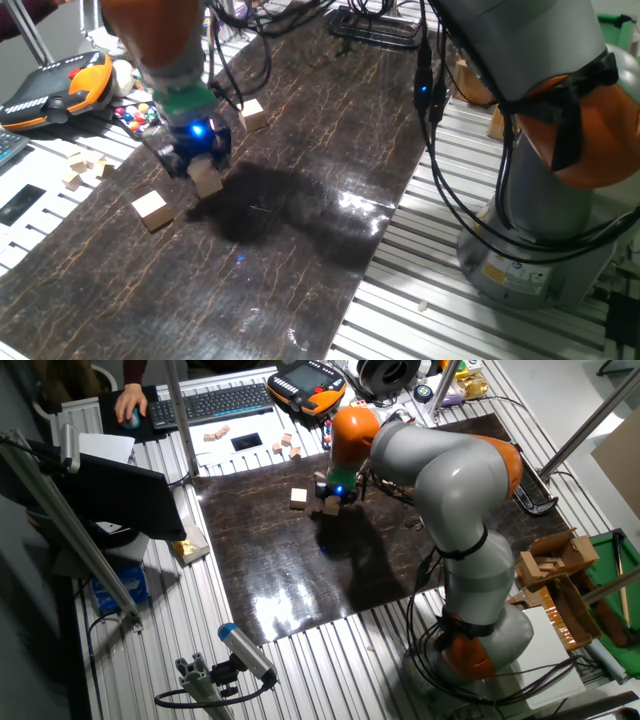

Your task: Stack the blocks in a vertical line of five

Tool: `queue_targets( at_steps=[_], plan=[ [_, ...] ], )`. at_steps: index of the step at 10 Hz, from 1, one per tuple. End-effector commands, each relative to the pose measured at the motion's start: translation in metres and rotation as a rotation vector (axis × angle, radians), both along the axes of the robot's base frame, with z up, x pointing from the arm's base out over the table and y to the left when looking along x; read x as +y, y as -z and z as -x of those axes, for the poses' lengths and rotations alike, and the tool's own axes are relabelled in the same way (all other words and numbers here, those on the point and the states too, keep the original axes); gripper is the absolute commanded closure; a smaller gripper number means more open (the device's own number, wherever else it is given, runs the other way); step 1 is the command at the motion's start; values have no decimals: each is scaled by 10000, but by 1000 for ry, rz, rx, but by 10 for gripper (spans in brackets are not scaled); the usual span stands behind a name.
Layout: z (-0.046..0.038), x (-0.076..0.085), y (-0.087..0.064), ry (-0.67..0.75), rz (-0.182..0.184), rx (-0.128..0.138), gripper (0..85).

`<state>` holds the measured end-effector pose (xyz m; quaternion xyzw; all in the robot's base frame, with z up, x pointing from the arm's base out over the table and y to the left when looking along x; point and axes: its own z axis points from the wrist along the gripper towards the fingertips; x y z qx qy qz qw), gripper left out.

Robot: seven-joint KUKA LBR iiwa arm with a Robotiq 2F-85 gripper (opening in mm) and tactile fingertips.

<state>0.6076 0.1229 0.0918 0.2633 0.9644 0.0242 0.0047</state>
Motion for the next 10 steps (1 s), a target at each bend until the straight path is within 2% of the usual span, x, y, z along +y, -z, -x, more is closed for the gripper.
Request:
queue_targets(
  at_steps=[1,3,4,7,10],
  plan=[
    [-31,4,-304,8,15,0,840],
    [-80,19,-550,44,40,-2,840],
    [-58,36,-587,50,55,-12,840],
    [-16,46,-644,78,57,-16,840],
    [-22,35,-657,91,60,-16,840]
  ],
)
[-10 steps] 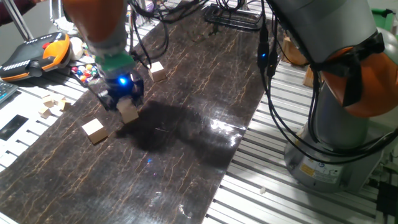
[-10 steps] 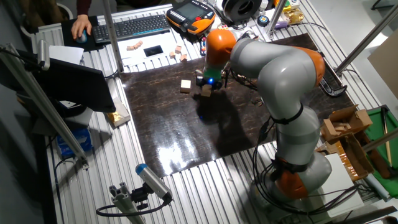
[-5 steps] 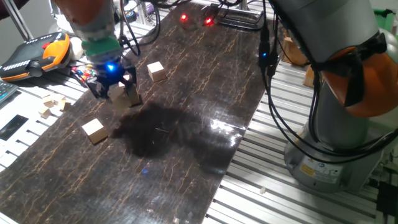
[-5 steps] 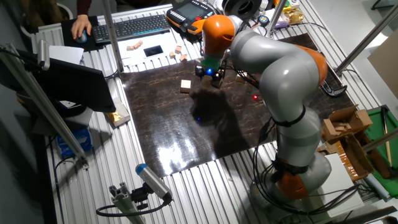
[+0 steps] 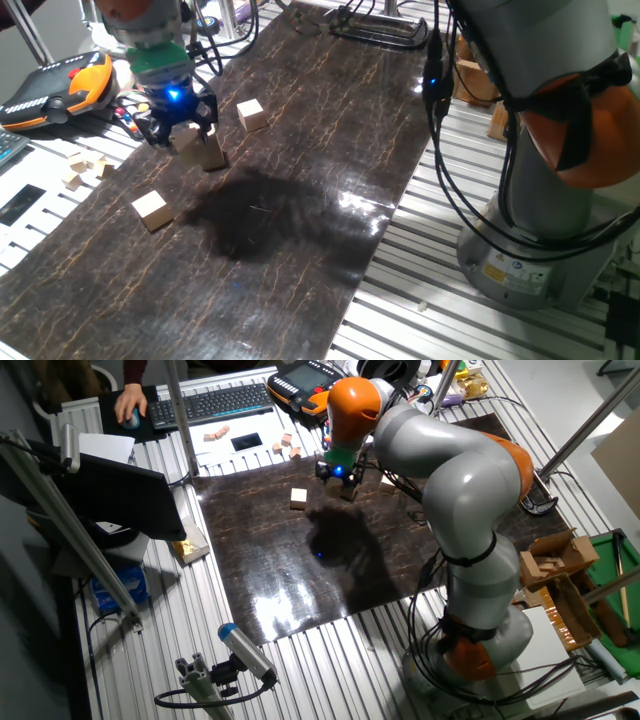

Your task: Stack the blocks in a vertical line of five

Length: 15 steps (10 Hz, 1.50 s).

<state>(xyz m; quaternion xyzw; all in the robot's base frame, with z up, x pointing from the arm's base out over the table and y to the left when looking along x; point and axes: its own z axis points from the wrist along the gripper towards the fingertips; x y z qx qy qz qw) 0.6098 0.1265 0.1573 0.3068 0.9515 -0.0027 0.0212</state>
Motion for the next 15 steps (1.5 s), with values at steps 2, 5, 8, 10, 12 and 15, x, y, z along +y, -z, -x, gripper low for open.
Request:
queue_targets(
  at_steps=[2,5,8,10,12,15],
  plan=[
    [-8,2,2,1,0,8,840],
    [-17,6,9,0,-1,15,840],
    [-17,6,9,-2,11,11,840],
    [-17,6,9,-18,64,7,840],
    [-17,6,9,-13,25,33,840],
    [-17,6,9,-8,-10,45,840]
  ],
)
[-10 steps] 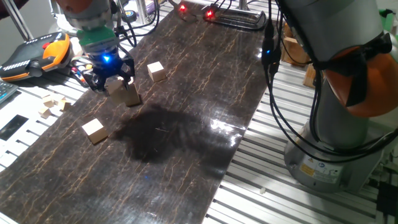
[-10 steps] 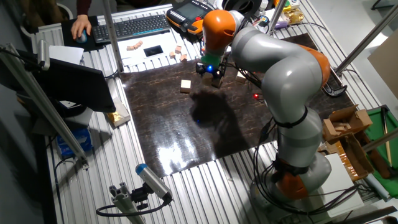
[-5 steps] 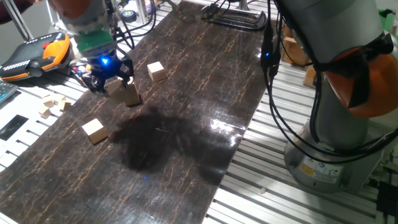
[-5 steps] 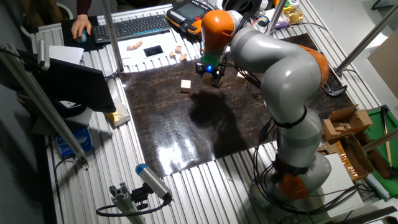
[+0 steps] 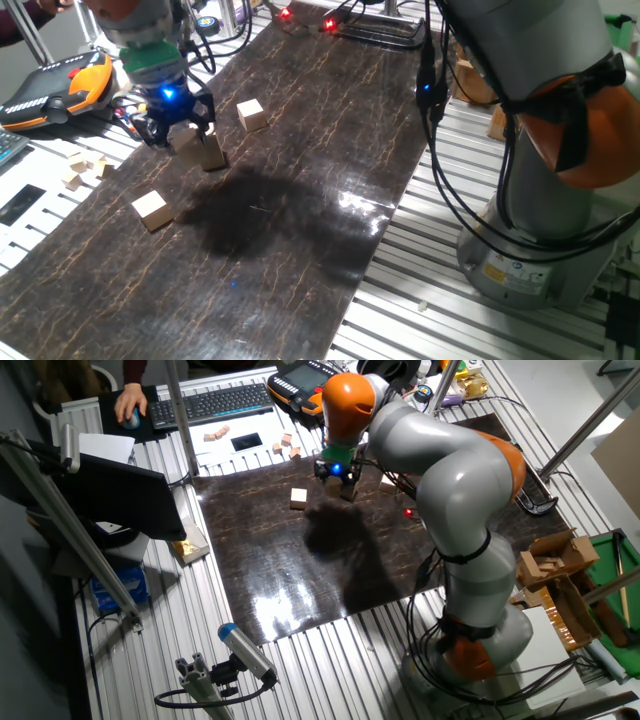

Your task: Stack the blocks in a vertical line of five

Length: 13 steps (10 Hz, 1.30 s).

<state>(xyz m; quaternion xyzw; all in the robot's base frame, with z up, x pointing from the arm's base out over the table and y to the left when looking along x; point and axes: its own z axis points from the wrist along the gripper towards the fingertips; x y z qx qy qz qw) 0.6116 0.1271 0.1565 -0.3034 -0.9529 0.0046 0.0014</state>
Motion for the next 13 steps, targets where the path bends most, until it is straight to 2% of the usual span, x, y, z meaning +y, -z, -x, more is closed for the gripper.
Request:
queue_targets(
  at_steps=[1,3,7,10,13],
  plan=[
    [0,0,1,4,0,-3,840],
    [-8,-64,-8,13,-6,-9,840],
    [-180,-392,-164,36,-20,-13,840],
    [-284,-565,-193,68,-4,-37,840],
    [-327,-653,-181,128,33,-69,840]
  ],
)
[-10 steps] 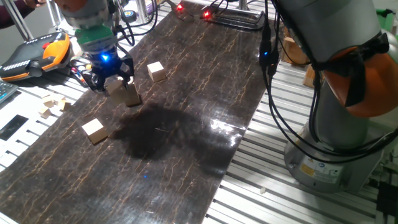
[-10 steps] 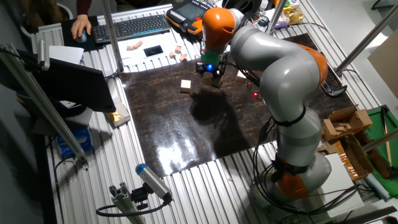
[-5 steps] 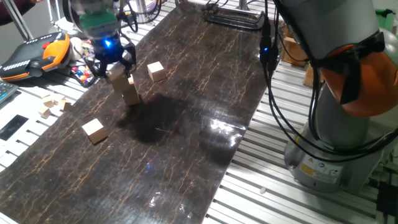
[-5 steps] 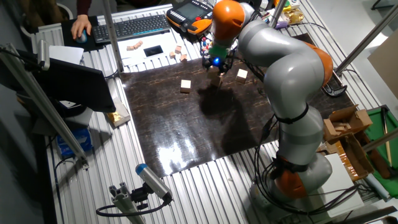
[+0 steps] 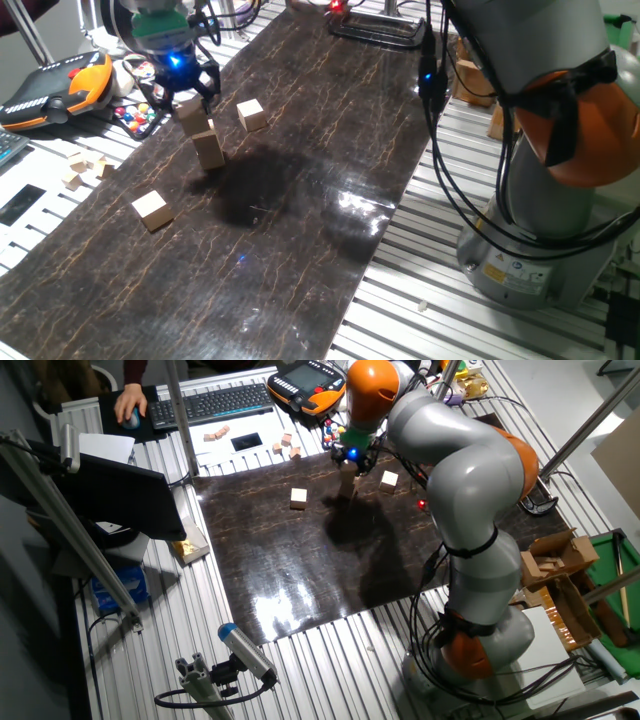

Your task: Stack the blocks in a vertical line of five

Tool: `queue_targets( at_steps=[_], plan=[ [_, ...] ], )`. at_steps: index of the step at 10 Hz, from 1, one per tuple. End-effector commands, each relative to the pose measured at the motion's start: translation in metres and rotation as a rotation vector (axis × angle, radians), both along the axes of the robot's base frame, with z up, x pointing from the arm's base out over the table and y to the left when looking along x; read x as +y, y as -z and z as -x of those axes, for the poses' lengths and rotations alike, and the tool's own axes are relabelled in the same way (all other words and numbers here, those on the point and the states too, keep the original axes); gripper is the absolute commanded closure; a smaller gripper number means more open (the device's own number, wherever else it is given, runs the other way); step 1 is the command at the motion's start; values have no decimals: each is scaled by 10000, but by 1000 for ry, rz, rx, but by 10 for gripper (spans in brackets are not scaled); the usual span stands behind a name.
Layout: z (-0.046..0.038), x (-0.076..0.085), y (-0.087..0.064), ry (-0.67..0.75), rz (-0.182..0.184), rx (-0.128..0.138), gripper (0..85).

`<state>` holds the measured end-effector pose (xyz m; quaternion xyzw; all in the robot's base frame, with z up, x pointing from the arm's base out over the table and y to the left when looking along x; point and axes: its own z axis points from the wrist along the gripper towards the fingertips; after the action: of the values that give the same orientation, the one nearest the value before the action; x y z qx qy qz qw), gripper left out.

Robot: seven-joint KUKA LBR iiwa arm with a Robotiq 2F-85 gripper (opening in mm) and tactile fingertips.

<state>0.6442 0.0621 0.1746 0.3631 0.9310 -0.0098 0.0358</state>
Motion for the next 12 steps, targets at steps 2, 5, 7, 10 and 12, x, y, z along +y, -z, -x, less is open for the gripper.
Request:
queue_targets(
  at_steps=[2,5,7,10,12],
  plan=[
    [-37,-73,41,-14,2,0,840],
    [-86,-151,101,-29,0,0,840],
    [-86,-173,131,-30,-4,4,840],
    [-111,-211,197,-37,-12,4,840],
    [-121,-226,214,-36,-12,7,840]
  ],
)
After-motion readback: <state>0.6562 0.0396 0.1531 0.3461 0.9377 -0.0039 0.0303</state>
